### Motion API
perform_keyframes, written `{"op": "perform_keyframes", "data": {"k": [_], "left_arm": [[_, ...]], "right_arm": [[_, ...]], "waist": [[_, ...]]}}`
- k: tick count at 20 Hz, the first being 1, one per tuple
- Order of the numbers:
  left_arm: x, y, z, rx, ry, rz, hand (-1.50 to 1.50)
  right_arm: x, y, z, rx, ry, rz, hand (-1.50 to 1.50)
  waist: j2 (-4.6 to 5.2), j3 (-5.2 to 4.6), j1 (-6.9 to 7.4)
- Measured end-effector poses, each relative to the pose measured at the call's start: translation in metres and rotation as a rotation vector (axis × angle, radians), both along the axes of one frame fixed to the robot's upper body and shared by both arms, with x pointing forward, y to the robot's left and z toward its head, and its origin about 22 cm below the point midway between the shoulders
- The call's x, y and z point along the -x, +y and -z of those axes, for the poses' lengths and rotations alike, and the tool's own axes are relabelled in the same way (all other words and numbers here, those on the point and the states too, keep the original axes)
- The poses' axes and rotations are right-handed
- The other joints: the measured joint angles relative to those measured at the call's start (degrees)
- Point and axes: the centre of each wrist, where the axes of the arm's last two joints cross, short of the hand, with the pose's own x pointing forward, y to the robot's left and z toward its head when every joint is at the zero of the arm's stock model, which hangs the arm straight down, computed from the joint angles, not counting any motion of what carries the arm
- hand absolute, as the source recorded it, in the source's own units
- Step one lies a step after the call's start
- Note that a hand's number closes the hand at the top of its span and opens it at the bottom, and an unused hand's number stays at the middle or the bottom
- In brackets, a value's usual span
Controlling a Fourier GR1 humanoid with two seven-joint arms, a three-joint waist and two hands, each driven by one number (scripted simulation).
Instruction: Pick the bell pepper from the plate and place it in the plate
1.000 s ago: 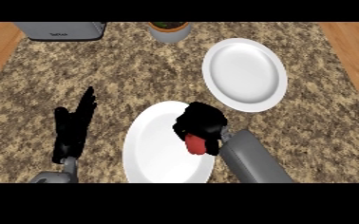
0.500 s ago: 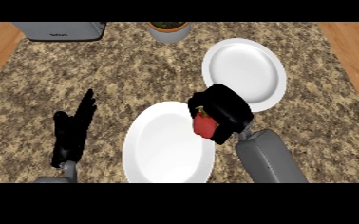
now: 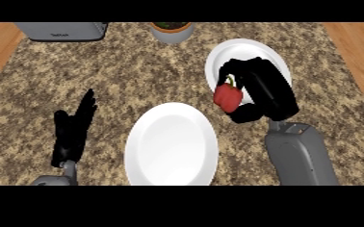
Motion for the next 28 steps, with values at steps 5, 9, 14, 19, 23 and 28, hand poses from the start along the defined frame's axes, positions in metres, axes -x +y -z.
{"op": "perform_keyframes", "data": {"k": [5, 9, 14, 19, 23, 28], "left_arm": [[-0.005, -0.006, 0.000, 0.003, -0.003, 0.006, 0.00], [-0.007, -0.003, -0.001, 0.005, -0.005, 0.010, 0.00], [-0.004, -0.006, -0.006, 0.006, -0.007, 0.015, 0.00], [-0.007, -0.007, -0.004, 0.006, -0.007, 0.023, 0.00], [-0.007, -0.006, 0.002, 0.005, -0.012, 0.030, 0.00], [-0.010, -0.010, 0.001, 0.000, -0.010, 0.037, 0.00]], "right_arm": [[-0.024, -0.017, -0.008, -0.024, 0.027, 0.087, 1.50], [-0.055, -0.025, -0.006, -0.015, 0.053, 0.132, 1.50], [-0.084, -0.045, 0.009, 0.014, 0.081, 0.177, 1.50], [-0.103, -0.059, 0.030, 0.089, 0.158, 0.194, 1.50], [-0.114, -0.070, 0.044, 0.139, 0.272, 0.167, 1.50], [-0.121, -0.081, 0.059, 0.233, 0.438, 0.141, -1.50]], "waist": [[0.10, 0.00, 0.36], [0.21, 0.01, 0.70], [0.26, 0.01, 0.99], [0.44, 0.03, 1.26], [0.60, 0.02, 1.66], [0.83, 0.04, 2.24]]}}
